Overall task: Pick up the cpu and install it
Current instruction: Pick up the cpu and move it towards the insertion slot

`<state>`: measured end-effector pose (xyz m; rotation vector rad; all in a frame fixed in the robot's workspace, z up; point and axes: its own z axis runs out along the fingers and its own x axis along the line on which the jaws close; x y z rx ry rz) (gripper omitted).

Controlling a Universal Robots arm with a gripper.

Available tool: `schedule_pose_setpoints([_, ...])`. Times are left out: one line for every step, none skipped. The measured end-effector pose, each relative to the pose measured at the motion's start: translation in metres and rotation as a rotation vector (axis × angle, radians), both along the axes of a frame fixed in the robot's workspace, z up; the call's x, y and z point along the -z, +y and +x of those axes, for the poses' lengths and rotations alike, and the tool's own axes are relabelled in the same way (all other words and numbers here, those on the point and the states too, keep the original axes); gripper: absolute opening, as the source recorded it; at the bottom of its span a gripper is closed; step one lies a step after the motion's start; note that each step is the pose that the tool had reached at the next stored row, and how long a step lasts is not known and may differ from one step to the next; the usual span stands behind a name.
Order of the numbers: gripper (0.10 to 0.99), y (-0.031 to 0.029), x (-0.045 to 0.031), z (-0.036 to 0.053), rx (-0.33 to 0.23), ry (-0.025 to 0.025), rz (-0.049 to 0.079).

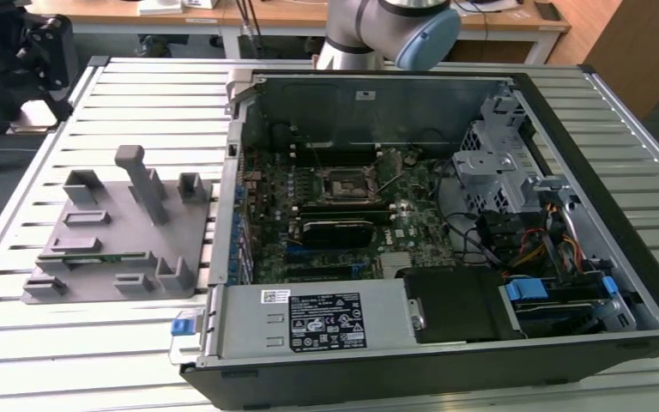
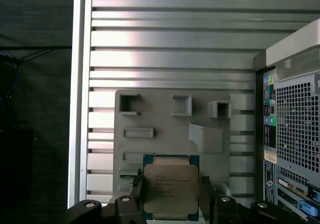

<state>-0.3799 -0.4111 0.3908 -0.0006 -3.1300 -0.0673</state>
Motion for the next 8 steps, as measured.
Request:
schedule_pose_setpoints([0.525,0.0000,0.0000,0.0021,0.000,0.0000,0.000])
schedule_pose_setpoints([0.525,0.0000,0.0000,0.0042,0.000,0.0000,0.000])
schedule_pose_setpoints([0.525,0.0000,0.0000,0.0063,0.000,0.0000,0.000])
schedule_pose_setpoints([0.525,0.0000,0.0000,0.0087,0.000,0.0000,0.000])
schedule_pose_setpoints([0.525,0.0000,0.0000,0.0111,0.000,0.0001,0.000])
schedule_pose_setpoints([0.525,0.0000,-0.0001,0.0136,0.000,0.0001,0.000])
schedule_pose_setpoints([0.525,0.0000,-0.0001,0.0160,0.000,0.0001,0.000])
schedule_pose_setpoints([0.525,0.0000,0.0000,0.0184,0.000,0.0000,0.000])
